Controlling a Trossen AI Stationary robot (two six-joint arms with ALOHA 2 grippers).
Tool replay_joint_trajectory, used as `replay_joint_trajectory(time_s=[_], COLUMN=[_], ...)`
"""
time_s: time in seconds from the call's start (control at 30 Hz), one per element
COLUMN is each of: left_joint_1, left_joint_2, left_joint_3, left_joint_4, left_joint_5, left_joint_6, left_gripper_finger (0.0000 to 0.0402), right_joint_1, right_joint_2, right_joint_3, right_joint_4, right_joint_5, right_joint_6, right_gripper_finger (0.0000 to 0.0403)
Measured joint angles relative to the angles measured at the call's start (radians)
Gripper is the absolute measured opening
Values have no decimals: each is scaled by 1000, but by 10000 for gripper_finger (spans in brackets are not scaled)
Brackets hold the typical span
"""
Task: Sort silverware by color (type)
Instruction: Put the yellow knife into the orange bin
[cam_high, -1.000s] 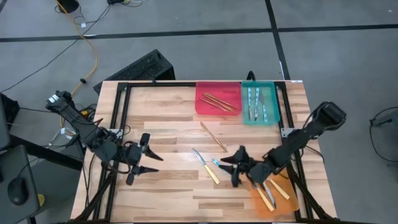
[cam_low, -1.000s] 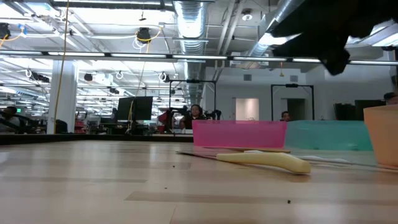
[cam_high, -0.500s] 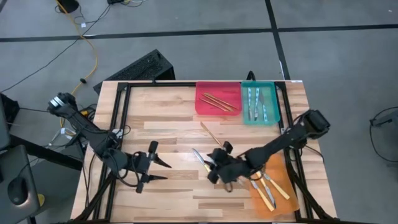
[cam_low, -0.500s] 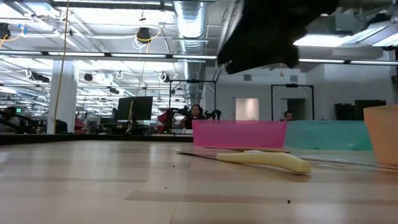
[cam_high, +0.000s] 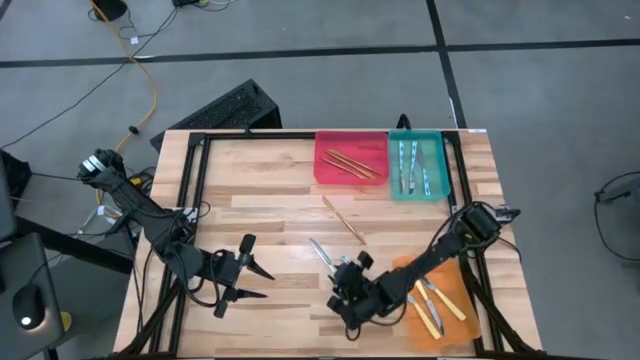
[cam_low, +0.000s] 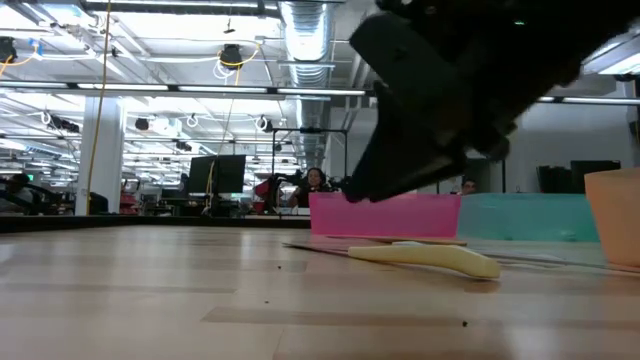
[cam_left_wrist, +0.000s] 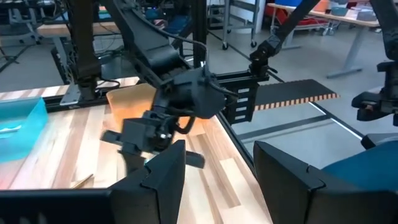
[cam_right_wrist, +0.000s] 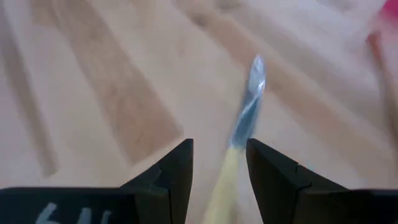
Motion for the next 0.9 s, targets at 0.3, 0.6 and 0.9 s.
replay_joint_trajectory(time_s=[0.3,0.6,0.9], left_joint_1=[0,0,0], left_joint_2=[0,0,0], left_joint_3=[0,0,0], left_joint_4=[9,12,12], left_joint_5=[-17,-23,-42], left_joint_6=[5,-23,-15], left_gripper_finger=[173,173,173], right_joint_1=[42,51,48], right_joint_2=[102,170,170], right_joint_3=[0,4,4], right_joint_4=[-36,-31,-60], right_joint_5=[31,51,43], right_joint_6=[172,328,378], right_gripper_finger=[171,152,77])
